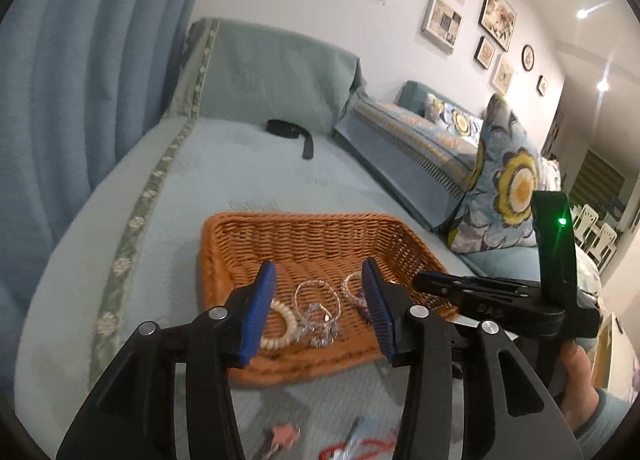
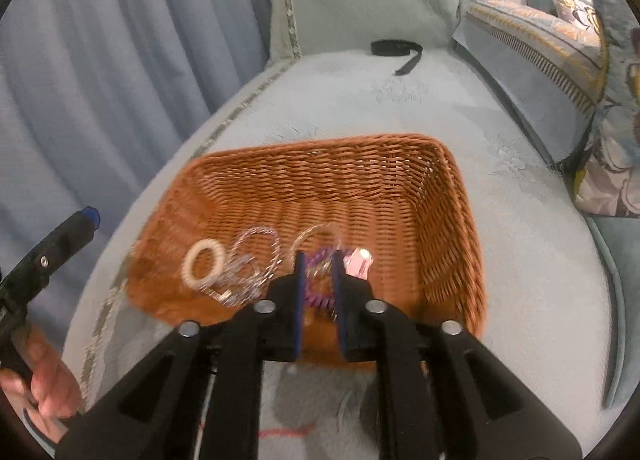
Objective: Organize jewelry
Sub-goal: 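Carry both bead bracelets into the wicker basket and open both tools, then grasp the pink star hair clip with the left tool while the right tool grasps the blue hair clip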
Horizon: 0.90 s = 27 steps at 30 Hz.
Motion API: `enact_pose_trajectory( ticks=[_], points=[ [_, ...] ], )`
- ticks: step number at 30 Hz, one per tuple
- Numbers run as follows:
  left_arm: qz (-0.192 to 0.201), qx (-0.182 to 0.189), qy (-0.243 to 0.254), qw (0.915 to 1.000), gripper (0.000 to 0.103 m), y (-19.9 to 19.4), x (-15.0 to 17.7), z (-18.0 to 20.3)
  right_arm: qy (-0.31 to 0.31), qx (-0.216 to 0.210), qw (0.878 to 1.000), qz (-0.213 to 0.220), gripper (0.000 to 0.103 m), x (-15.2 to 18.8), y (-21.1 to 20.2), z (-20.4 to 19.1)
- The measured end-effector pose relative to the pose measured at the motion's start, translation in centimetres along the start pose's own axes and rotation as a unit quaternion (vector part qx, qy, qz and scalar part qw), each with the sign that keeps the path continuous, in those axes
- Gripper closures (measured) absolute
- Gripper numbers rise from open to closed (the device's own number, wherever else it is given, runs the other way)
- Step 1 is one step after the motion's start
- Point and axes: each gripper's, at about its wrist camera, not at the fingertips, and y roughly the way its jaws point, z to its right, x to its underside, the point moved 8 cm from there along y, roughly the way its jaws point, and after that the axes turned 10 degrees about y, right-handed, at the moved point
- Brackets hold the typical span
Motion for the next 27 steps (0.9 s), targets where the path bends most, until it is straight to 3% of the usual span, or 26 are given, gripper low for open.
enact_pose_trajectory(
  ticks=[2, 3, 10, 18, 27],
  points=[
    [0.008, -0.001, -0.004, 1.0000, 0.055, -2.2, 0.5, -0.1, 0.002, -0.010, 1.000, 0.010, 0.064, 0.6, -1.6, -0.2],
    [0.010, -0.003, -0.007, 0.9999, 0.054, -3.0, 0.9, -0.3, 0.002, -0.019, 1.000, 0.018, 0.063, 1.2, -2.8, -0.4],
    [0.000, -0.011, -0.046, 0.9989, 0.052, -6.8, 5.4, -1.6, -0.017, -0.051, 0.998, 0.019, 0.063, 6.3, -6.3, -2.1],
    [-0.050, -0.030, -0.047, 0.9972, 0.052, -5.1, 10.0, -2.9, -0.035, -0.067, 0.997, -0.014, 0.063, 12.3, -5.0, -4.7],
    [-0.091, -0.013, -0.042, 0.9949, 0.053, -2.0, 12.3, -3.1, 0.020, -0.086, 0.994, -0.065, 0.064, 12.9, -1.3, -5.4]
  ],
)
